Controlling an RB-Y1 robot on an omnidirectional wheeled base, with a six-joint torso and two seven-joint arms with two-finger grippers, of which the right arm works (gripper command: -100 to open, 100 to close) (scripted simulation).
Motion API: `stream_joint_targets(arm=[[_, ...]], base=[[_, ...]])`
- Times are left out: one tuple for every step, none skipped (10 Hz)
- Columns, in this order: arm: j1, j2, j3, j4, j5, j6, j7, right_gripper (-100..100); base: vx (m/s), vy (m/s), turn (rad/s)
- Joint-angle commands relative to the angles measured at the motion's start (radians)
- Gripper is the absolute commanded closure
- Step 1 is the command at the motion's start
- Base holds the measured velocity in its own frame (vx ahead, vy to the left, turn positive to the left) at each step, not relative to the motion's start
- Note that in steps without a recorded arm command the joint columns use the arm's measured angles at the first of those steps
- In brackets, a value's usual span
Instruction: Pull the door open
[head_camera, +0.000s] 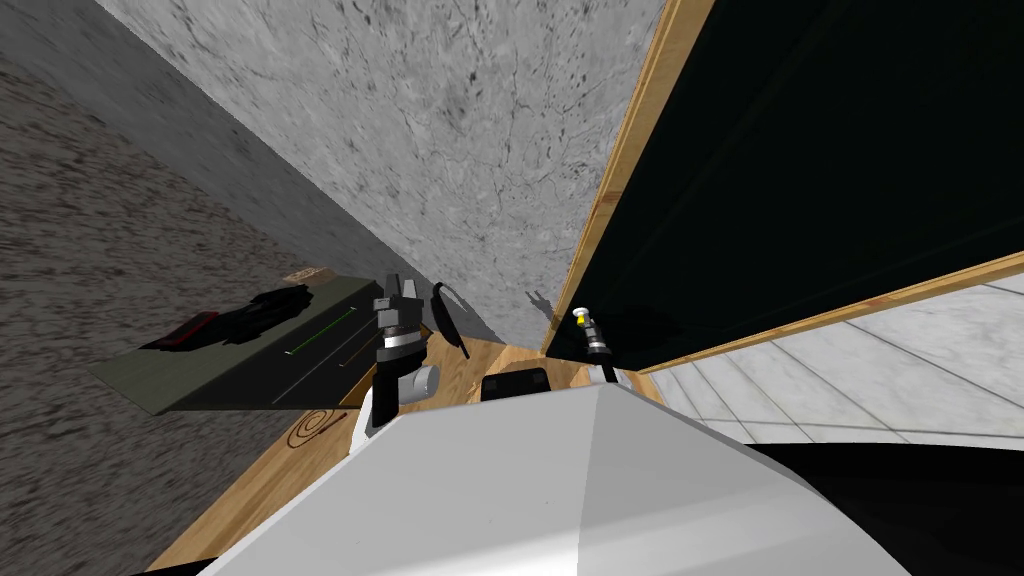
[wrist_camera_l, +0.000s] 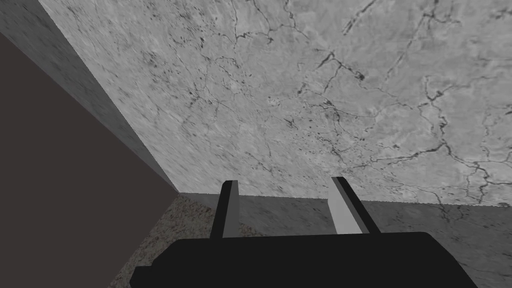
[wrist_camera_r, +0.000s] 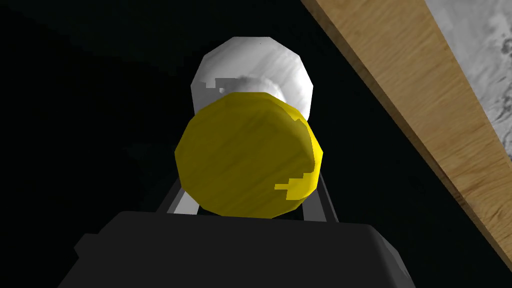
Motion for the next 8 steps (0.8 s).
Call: stream_joint_targets(arm=[[0.003, 0.009, 0.015, -0.009, -0.007, 0.003, -0.029, 100], [0.004, 0.005, 0.025, -0.008, -0.029, 0.004, -0.067, 100], [0.004, 0.005, 0.025, -0.008, -0.029, 0.004, -0.07, 100], [0.005, 0.001, 0.037, -0.008, -0.053, 0.005, -0.11, 100], [0.005, -0.003, 0.048, -0.008, -0.077, 0.006, -0.136, 100], [0.005, -0.003, 0.048, -0.008, -0.077, 0.006, -0.154, 100], [0.006, -0.007, 0.059, -0.007, -0.101, 0.007, -0.188, 100], [0.006, -0.007, 0.059, -0.007, -0.101, 0.007, -0.196, 100]], base=[[-0.028, -0.008, 0.033], [-0.034, -0.014, 0.051], [-0.033, -0.011, 0.042], [-0.046, -0.014, 0.087], [-0.072, -0.021, 0.102], [-0.049, -0.02, 0.029], [-0.043, -0.01, 0.048], [-0.032, -0.012, 0.032]])
